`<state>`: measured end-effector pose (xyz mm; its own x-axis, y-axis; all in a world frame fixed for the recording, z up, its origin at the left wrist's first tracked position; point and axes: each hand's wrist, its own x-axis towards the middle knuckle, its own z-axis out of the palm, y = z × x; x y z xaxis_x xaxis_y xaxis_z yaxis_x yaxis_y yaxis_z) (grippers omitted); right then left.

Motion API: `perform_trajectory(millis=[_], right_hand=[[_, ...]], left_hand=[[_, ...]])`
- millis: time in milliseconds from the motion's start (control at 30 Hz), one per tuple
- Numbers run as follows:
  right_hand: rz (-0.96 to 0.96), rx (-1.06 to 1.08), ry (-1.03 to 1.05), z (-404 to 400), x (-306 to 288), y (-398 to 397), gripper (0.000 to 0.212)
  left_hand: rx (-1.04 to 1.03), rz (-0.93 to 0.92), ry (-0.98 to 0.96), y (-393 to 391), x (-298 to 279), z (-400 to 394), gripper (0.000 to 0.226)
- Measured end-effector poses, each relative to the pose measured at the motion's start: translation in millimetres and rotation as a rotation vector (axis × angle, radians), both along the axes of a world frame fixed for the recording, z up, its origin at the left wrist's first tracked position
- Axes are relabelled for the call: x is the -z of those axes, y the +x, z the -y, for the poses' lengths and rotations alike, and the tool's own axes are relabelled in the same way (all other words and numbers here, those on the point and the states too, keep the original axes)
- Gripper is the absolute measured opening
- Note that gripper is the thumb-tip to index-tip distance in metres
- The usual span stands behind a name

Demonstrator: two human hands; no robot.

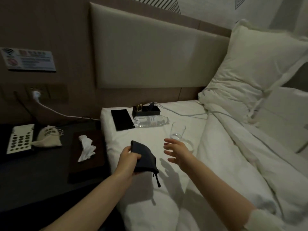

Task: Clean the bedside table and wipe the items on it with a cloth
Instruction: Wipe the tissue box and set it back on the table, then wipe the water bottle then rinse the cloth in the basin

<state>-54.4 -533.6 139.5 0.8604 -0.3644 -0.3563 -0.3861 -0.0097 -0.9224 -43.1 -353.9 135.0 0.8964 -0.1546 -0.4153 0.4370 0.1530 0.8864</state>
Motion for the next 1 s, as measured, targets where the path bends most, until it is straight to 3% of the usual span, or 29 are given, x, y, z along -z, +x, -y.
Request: perform_trajectory(millis=[433, 800, 1000], right_hand=[[-0.055, 0.083, 0.032, 28, 26, 19, 0.038], [-0.02, 0.017, 0.095, 20, 33, 76, 0.031], [0.001, 0.119, 0.379, 4, 31, 142, 0.013]], left_hand=[[0.01, -0.06, 0.003, -2, 21, 22, 0.037], [-0.017, -0.078, -0.022, 25, 27, 25, 0.04], [-0.146, -0.019, -0.062, 79, 14, 25, 0.046]])
